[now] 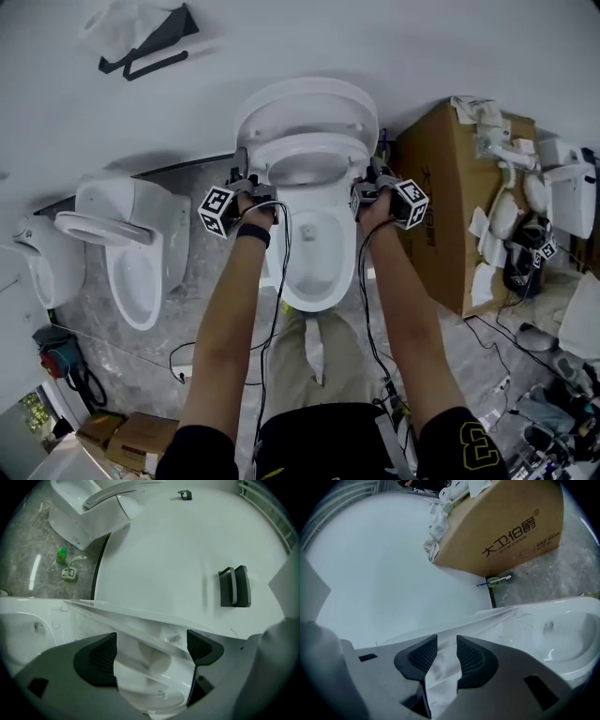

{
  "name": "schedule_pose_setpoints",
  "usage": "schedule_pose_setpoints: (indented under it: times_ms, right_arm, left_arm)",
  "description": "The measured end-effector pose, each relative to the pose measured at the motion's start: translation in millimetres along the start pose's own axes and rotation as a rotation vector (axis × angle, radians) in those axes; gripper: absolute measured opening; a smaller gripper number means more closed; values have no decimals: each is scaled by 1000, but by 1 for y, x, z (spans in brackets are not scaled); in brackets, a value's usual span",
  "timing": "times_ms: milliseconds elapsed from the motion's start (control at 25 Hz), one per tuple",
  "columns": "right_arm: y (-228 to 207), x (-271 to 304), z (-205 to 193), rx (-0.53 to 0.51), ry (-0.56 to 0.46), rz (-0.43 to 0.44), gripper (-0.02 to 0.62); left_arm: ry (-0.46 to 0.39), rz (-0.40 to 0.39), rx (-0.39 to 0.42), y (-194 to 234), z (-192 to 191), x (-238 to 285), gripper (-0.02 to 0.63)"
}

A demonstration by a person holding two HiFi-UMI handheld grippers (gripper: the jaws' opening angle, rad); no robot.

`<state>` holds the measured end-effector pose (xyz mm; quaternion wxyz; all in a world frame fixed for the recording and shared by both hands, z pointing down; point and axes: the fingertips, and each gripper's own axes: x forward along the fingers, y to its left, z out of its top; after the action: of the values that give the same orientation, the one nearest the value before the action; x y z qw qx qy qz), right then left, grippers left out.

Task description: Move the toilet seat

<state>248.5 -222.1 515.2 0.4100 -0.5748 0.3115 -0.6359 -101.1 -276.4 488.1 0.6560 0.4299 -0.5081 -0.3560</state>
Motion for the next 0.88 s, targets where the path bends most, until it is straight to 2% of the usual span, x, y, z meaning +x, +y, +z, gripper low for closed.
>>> schedule_pose_setpoints:
  times_ms: [120, 240, 320, 400, 520, 600, 640, 720, 760, 840, 880]
  right_arm:
    - [6, -15, -10, -105, 60, -5, 83]
    - [9, -48, -33, -241, 159, -11, 51]
    - [21, -79, -48, -374, 237, 12, 37]
    - [38, -113, -70, -550, 310, 49, 29]
    - [60, -175, -110, -829, 412, 108, 28]
    - [77, -216, -133, -1019, 481, 154, 28]
    - [86, -236, -141, -1111, 500, 182, 28]
    - [97, -272, -152, -1241, 494, 223, 28]
    - [101, -287, -155, -1276, 479, 234, 28]
    - [107, -310, -158, -1318, 442, 244, 28]
    - [111, -318, -160, -1339, 423, 250, 28]
  left_arm:
    - [48, -8, 58, -6, -6, -23, 482]
    - [131, -34, 101, -6, -21, -70, 480]
    - [173, -50, 108, -3, -27, -110, 479]
    - [213, -55, 180, -10, -29, -148, 477]
    - [285, -76, 370, -39, -35, -200, 470]
    - [300, -122, 475, -72, -44, -232, 447]
    - [299, -155, 536, -91, -49, -247, 412]
    - [299, -205, 703, -122, -57, -276, 241]
    - [301, -220, 798, -133, -61, -288, 192]
    - [301, -233, 978, -150, -72, -307, 151]
    - [293, -235, 1062, -156, -77, -313, 110]
